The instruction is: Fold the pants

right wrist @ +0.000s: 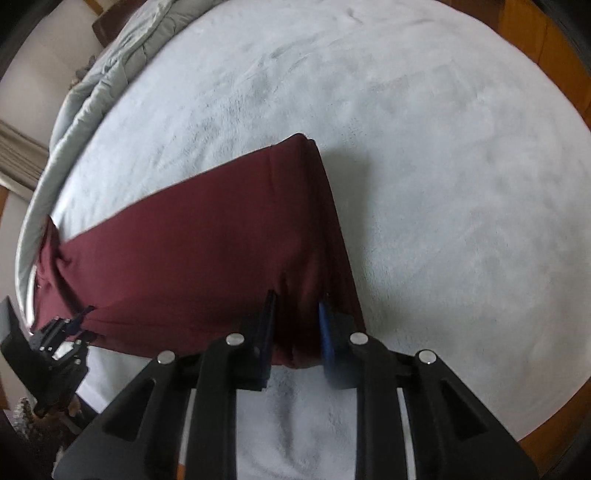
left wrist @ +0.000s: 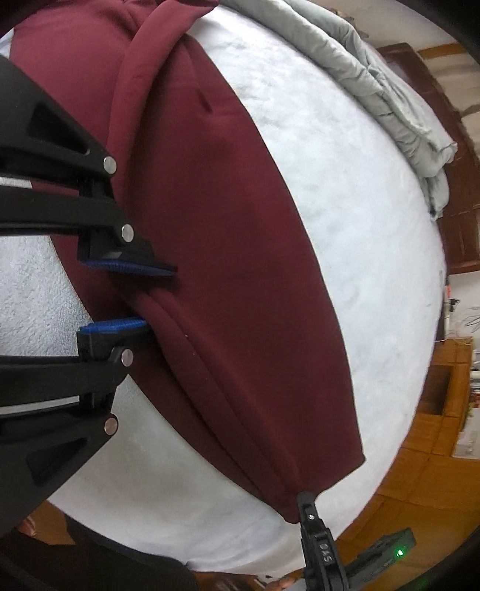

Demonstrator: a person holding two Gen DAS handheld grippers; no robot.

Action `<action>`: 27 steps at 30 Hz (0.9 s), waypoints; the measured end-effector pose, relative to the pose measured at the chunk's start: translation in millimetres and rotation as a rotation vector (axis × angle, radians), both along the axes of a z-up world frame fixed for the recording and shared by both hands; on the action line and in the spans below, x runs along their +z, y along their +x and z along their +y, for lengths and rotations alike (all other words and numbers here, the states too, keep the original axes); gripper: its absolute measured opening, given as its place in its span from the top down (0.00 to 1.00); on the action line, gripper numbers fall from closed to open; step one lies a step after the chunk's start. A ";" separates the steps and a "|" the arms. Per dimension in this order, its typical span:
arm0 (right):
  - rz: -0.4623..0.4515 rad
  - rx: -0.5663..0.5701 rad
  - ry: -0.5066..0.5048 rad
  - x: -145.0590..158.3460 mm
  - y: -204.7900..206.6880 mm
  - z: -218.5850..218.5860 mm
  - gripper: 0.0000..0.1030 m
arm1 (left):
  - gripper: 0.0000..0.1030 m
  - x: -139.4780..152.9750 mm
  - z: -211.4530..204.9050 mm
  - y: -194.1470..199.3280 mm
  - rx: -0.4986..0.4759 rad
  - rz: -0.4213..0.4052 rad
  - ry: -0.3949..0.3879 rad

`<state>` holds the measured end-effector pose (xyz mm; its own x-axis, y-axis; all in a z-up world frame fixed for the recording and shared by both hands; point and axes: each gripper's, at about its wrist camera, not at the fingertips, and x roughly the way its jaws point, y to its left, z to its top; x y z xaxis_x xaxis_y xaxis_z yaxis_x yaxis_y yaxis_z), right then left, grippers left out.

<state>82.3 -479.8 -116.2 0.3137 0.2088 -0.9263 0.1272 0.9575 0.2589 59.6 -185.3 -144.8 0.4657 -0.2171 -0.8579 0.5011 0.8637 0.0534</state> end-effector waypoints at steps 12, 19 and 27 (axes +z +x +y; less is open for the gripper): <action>-0.246 0.234 -0.092 73.0 -2.4 100.5 0.39 | 0.21 52.9 83.1 4.1 0.187 0.141 -0.227; -0.229 0.617 0.098 46.3 13.0 236.8 0.39 | 0.21 54.7 193.1 36.3 0.506 0.232 -0.162; -0.171 0.759 0.094 14.9 20.2 322.9 0.34 | 0.21 36.2 243.9 98.4 0.676 0.334 -0.110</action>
